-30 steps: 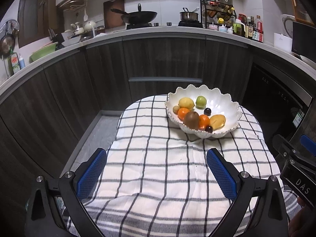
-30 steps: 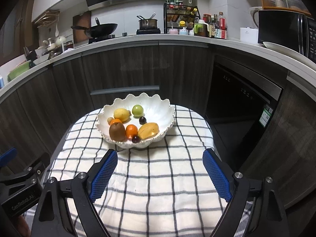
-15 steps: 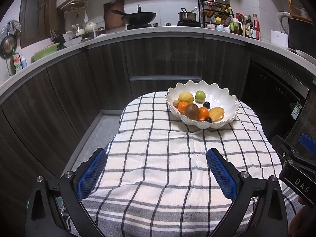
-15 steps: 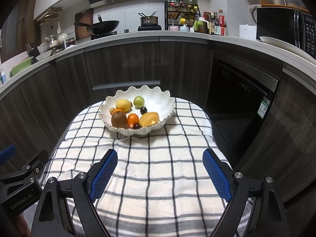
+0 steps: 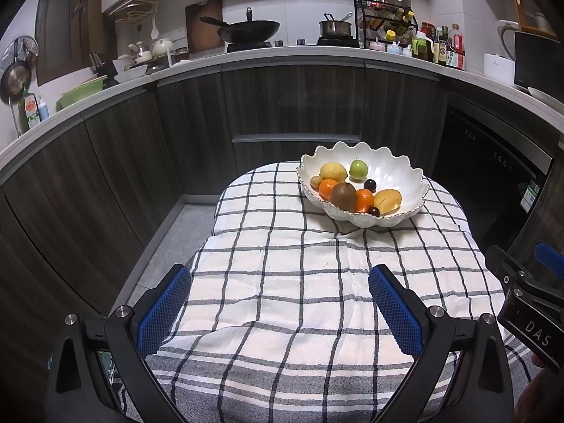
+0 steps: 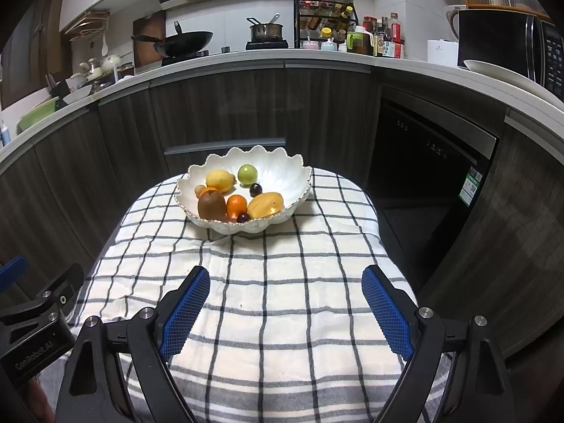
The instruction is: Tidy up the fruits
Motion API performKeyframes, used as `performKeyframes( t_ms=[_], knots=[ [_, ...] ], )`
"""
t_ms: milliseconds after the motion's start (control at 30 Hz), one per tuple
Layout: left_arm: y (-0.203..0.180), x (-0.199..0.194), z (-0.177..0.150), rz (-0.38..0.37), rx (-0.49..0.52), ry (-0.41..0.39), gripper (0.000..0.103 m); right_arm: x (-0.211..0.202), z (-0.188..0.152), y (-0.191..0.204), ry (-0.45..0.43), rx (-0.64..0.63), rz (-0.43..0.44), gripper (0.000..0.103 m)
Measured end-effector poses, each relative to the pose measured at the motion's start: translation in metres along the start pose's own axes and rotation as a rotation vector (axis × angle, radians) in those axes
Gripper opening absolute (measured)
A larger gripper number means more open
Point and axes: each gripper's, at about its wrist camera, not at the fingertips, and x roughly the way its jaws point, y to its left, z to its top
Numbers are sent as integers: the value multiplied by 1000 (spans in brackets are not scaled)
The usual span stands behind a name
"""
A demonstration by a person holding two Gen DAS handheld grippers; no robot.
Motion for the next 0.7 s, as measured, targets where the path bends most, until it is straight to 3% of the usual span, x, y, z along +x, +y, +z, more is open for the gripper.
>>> performKeyframes(
  t_ms=[700],
  knots=[
    [-1,-3,1,0,6,-13,103,0,-1,-1,-4,5,-7,89]
  ],
)
